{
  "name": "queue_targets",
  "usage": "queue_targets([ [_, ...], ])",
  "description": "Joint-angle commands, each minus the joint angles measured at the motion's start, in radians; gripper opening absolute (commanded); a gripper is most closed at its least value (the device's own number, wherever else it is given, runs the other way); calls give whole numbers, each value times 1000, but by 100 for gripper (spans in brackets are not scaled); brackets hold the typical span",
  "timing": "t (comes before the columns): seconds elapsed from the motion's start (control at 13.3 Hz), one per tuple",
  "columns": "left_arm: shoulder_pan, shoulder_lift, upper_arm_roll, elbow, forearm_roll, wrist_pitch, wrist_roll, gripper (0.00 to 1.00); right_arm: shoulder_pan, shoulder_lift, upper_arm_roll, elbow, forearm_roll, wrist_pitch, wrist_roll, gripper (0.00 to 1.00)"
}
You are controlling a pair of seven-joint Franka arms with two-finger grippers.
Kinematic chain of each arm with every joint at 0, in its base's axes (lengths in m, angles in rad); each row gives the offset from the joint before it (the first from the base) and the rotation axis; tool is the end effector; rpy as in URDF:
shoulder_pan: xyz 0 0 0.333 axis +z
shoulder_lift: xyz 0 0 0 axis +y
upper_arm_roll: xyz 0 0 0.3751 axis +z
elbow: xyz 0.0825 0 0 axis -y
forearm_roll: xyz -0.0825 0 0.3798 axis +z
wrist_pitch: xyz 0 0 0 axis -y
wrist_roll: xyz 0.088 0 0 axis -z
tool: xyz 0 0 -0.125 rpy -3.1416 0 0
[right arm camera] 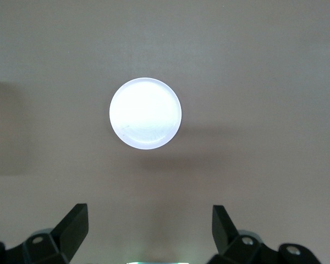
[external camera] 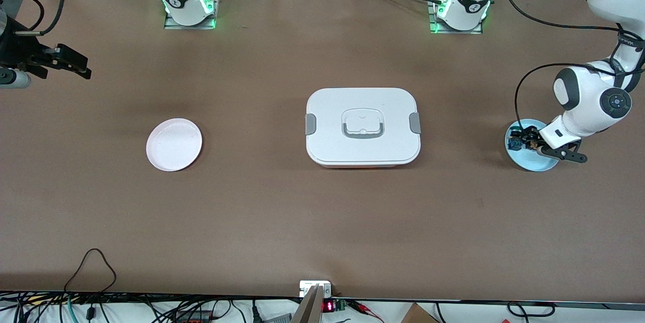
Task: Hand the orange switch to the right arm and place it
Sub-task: 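Close the left gripper on the orange switch body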
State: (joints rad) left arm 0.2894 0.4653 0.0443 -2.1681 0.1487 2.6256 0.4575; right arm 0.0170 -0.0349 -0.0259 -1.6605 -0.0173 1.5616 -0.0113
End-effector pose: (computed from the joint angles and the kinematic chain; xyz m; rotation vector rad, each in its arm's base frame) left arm 0.5544 0.1894 0.2140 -3.0332 0.3937 0.0666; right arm 0.5329 -0.0072 0.6420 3.1242 0.0044 -0.1003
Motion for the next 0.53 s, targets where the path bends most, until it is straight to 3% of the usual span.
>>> queue_targets([
  [0.0,17,7,-11,-3,14,11,21,73,6,-3,7,16,4,0,4,100],
  [0.23,17,1,-11,10,14,5,44,37,3,0,6,16,1,3,4,100],
  [0.45,17,-58,-11,16,14,-4,73,33,4,0,7,16,-3,21,1,100],
])
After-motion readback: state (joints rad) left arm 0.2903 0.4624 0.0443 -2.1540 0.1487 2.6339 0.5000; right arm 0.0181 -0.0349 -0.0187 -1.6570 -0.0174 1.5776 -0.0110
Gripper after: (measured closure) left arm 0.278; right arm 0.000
